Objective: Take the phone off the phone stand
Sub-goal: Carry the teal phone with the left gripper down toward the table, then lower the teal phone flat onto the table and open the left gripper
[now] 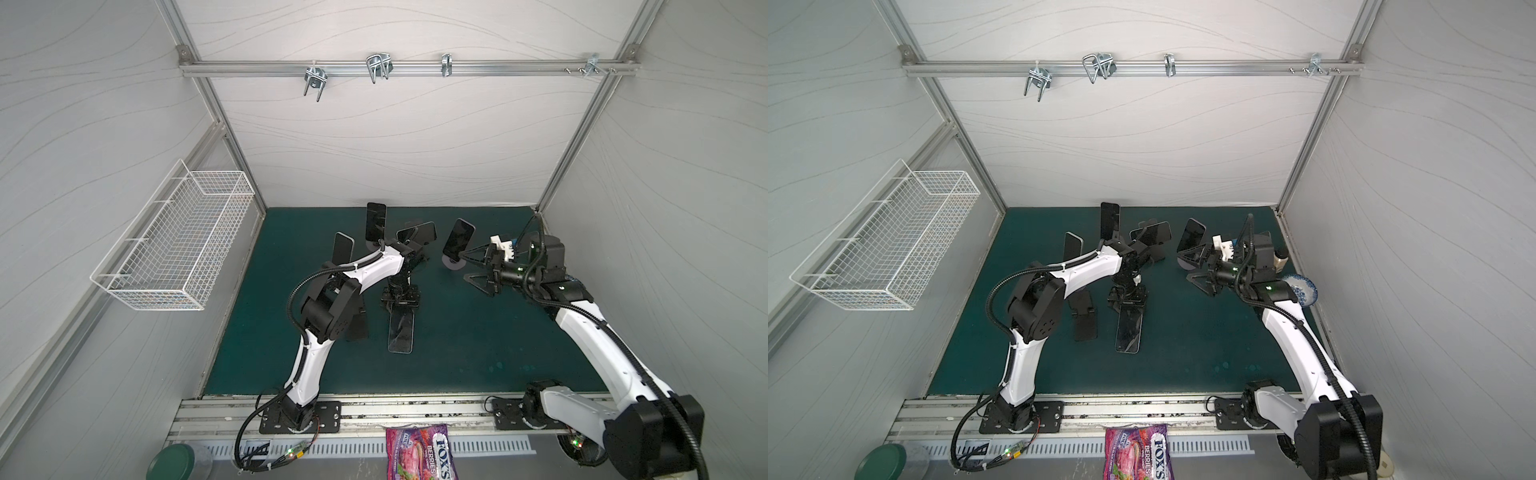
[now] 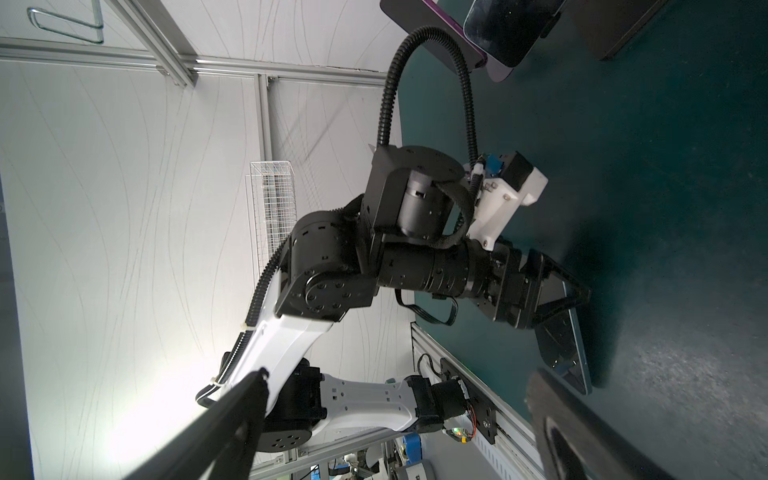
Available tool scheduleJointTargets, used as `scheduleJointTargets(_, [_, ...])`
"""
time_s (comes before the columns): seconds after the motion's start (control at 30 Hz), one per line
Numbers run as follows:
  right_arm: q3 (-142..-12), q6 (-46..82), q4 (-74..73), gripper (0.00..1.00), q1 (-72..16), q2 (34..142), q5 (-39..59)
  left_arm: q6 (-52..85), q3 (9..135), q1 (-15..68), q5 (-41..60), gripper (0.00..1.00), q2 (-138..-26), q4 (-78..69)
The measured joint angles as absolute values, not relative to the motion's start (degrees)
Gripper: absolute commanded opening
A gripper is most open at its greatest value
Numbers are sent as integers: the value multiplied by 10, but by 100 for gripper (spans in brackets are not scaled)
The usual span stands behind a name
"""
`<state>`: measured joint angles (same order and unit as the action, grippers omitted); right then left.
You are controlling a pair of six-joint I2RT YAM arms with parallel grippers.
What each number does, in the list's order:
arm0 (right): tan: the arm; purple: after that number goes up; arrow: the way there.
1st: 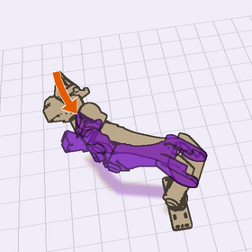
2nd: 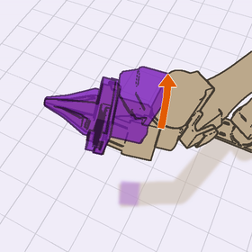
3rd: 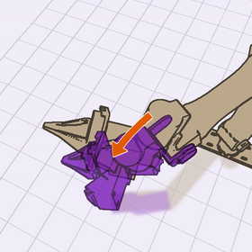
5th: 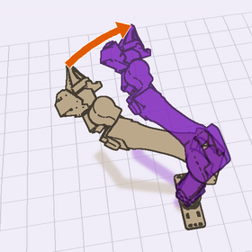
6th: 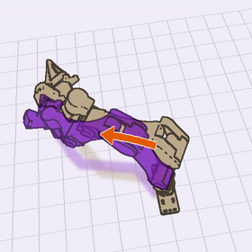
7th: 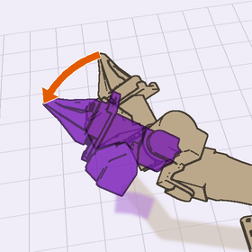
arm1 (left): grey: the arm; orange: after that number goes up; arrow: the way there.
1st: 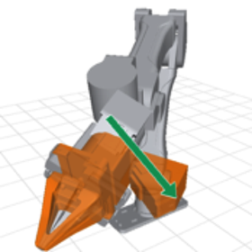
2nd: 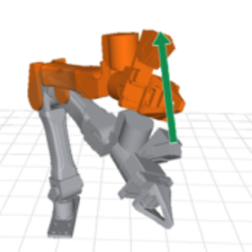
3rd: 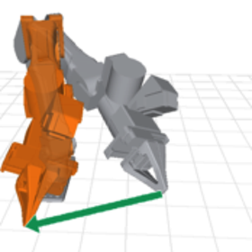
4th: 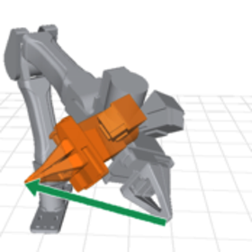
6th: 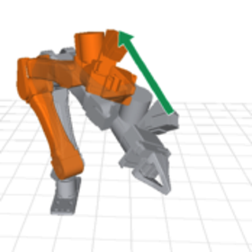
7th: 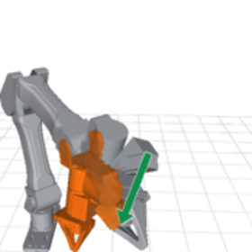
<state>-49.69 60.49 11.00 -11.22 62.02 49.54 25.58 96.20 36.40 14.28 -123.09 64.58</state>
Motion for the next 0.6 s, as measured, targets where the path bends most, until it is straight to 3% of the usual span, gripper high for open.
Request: scheduleJointTargets(0.6, [-494,599,123,98,-116,620,488,259,969,308,124,40,-1250,657])
